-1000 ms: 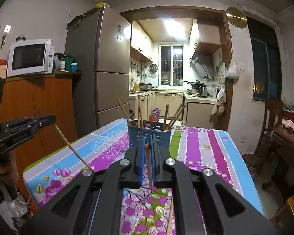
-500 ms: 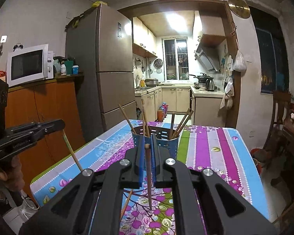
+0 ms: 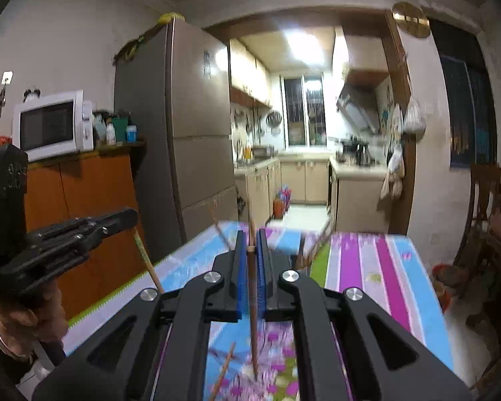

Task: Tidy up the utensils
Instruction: 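Lower both chopsticks into the holder and open both tools, then withdraw both tools and move them back to the last chopsticks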

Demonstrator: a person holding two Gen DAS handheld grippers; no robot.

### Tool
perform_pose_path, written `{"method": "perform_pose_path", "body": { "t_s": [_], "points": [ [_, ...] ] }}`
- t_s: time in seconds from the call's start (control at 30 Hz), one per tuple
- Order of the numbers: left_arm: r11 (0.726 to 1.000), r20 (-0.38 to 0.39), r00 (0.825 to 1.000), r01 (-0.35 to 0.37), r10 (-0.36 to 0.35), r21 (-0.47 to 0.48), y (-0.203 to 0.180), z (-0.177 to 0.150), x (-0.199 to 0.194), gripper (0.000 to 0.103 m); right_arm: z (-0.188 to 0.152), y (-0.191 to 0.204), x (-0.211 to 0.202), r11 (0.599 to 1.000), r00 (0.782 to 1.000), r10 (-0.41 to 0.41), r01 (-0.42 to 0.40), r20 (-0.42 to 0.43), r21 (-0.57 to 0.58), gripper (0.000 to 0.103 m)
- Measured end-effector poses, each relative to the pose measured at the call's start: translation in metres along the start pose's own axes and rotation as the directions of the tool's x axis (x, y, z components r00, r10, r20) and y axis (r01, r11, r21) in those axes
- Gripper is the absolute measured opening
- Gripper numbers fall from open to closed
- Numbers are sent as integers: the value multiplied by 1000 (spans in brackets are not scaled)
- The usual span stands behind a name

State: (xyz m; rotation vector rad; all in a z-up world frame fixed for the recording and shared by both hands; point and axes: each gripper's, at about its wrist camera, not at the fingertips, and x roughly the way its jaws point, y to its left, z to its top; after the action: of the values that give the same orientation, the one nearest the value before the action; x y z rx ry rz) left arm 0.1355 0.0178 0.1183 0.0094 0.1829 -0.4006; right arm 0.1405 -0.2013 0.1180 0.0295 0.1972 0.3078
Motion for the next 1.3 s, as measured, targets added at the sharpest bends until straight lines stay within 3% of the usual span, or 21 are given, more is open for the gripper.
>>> {"method": "perform_pose_path", "body": {
  "t_s": [0.2, 0.4, 0.6, 0.93, 1.07, 1.13, 1.23, 1.3],
  "points": [
    [1000, 142, 990, -8, 4, 24, -5, 69, 33, 7, 71, -5, 9, 1000, 984, -31, 31, 173, -1, 5],
    [999, 222, 975, -38, 29, 34, -3, 96, 83, 7, 97, -23, 50, 996, 970, -87, 84, 228, 21, 5],
    [998, 190, 981, -49, 43, 28, 6, 77, 140, 7, 81, -49, 105, 991, 976, -124, 111, 179, 81, 5],
    [997, 44, 996, -72, 71, 10, 25, -1, 202, 7, 0, -75, 168, 974, 994, -105, 108, -25, 199, 5],
    [994, 26, 994, -107, 107, -2, 32, -12, 205, 7, -11, -73, 171, 973, 990, -129, 138, -59, 185, 8],
    [993, 36, 992, -120, 120, -15, 37, -7, 200, 7, -8, -74, 162, 971, 987, -156, 162, -43, 176, 23],
    [984, 63, 982, -179, 177, 20, 34, 0, 181, 8, 3, -79, 136, 968, 982, -187, 183, 6, 172, 24],
    [971, 78, 970, -234, 230, 44, 30, 3, 165, 15, 9, -85, 119, 965, 977, -208, 200, 33, 167, 24]
  ]
}}
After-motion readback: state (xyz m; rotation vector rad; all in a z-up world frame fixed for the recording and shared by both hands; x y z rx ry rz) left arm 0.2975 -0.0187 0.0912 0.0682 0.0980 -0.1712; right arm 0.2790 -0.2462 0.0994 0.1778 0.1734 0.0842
